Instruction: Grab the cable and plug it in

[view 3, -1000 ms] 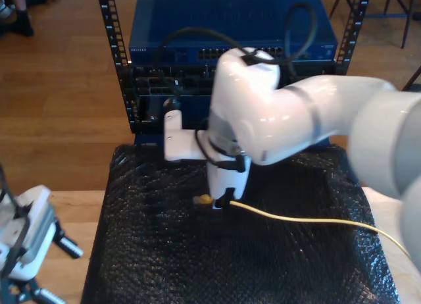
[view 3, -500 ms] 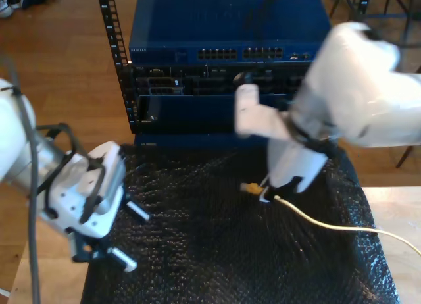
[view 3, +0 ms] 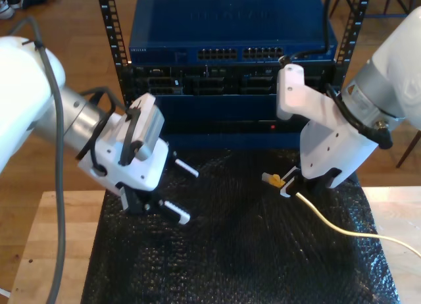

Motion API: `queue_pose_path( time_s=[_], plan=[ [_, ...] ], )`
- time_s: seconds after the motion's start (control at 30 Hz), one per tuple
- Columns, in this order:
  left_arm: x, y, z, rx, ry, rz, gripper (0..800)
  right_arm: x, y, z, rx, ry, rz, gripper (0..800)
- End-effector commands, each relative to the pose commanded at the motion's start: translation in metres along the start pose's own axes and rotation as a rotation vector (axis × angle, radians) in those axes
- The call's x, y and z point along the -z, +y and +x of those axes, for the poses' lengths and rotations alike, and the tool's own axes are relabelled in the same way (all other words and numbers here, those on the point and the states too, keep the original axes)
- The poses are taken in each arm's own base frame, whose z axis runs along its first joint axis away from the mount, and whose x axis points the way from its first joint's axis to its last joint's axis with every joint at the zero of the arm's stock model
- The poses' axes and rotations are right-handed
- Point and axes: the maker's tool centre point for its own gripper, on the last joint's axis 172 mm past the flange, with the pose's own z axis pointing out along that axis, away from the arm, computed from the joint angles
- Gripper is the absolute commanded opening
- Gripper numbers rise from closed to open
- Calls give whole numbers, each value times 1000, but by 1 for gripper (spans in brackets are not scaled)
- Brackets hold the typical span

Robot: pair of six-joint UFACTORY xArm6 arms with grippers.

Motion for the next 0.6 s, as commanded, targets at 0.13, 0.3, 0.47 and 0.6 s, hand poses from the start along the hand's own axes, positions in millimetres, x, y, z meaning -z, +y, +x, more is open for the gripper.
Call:
queue_pose_path(
  time_s=[0.13, 0.3, 0.47, 0.6],
  plan=[
    [-10, -6, 9, -9, 5, 5, 800, 5, -1, 8, -7, 31, -5, 2],
    [-25, -8, 16, -11, -16, -3, 800, 8, -2, 13, -11, 53, -7, 2],
    [-35, -14, 26, -21, -35, 9, 800, 10, -6, 15, -20, 68, 3, 2],
    [-33, -20, 29, -21, -35, 20, 800, 17, -6, 16, -25, 81, -6, 2]
  ],
)
